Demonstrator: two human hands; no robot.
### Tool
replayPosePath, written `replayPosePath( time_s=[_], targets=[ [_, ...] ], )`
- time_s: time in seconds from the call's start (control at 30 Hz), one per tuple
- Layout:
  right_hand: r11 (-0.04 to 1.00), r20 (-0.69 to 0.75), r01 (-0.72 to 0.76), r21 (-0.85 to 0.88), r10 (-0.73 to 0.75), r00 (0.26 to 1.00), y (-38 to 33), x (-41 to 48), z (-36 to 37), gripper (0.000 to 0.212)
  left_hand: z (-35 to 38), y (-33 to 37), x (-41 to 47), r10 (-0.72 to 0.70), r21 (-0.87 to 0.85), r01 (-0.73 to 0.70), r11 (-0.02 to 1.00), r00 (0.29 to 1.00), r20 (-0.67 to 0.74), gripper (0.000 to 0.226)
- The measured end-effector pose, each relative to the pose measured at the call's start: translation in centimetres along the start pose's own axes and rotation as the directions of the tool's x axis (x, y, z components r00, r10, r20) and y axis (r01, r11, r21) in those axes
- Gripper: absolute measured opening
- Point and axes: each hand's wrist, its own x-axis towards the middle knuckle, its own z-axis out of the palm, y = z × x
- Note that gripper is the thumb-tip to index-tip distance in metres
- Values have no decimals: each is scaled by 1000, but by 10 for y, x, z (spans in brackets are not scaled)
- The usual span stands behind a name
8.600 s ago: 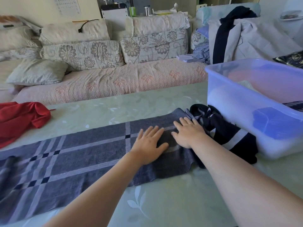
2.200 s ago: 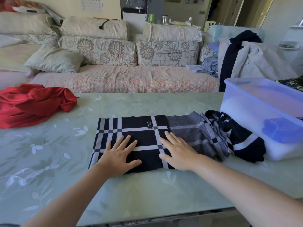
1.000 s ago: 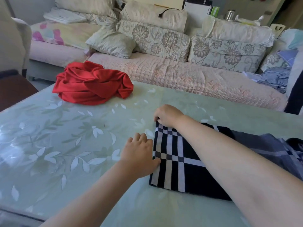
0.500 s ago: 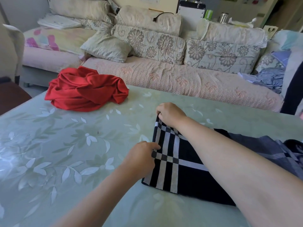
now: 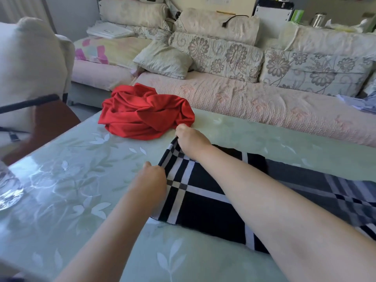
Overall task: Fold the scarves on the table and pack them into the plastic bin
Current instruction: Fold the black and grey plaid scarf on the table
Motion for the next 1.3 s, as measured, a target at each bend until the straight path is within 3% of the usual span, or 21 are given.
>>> replayPosePath(
  time_s=[0.1, 0.2, 0.3, 0.37, 0.43, 0.5, 0.57, 0.7, 0.83, 0.97, 1.13, 1.3],
  targets=[
    [994, 97, 107, 6, -107, 989, -25, 12, 9, 47, -8, -15, 0, -151, 74, 155, 985, 987, -49, 15],
    [984, 170, 32, 174, -62, 984, -37, -1, 10, 77, -7, -21, 1, -126, 213, 159, 964, 979, -161, 31],
    [989, 112, -18, 144, 2, 994, -31, -19, 7, 67, 7, -15, 7, 117, 109, -92, 990, 961, -249, 48],
    [990, 96, -122, 69, 115, 989, -21, -35, 7, 59, 22, -4, 9, 277, 1, -282, 960, 944, -181, 57],
    [966, 135, -258, 31, 252, 958, -10, -54, 9, 58, 36, 3, 6, 295, -27, -297, 954, 954, -58, 63],
    [940, 235, -340, 31, 324, 916, 1, -73, 11, 63, 44, 5, 6, 262, 48, -261, 964, 965, -20, 66],
    [941, 307, -332, 59, 299, 903, 10, -92, 7, 69, 41, 10, 5, 219, 87, -218, 972, 976, -7, 68],
    [929, 290, -289, 232, 217, 932, 28, -131, -18, 65, 31, 38, 1, 144, 128, -140, 982, 990, -16, 72],
    [923, 241, -295, 247, 237, 941, 62, -181, -44, 55, 23, 87, -14, 324, 118, -317, 941, 944, -53, 63],
    [910, 240, -374, 181, 328, 914, 113, -245, -63, 46, 26, 148, -36, 501, 24, -500, 865, 865, -22, 34],
    [859, 292, -502, 98, 458, 840, 172, -321, -86, 49, 52, 209, -62, 594, -22, -594, 804, 799, 92, 33],
    [899, 303, -428, -93, 435, 848, 204, -371, -94, 58, 69, 248, -72, 612, -32, -615, 788, 778, 142, 42]
  ],
)
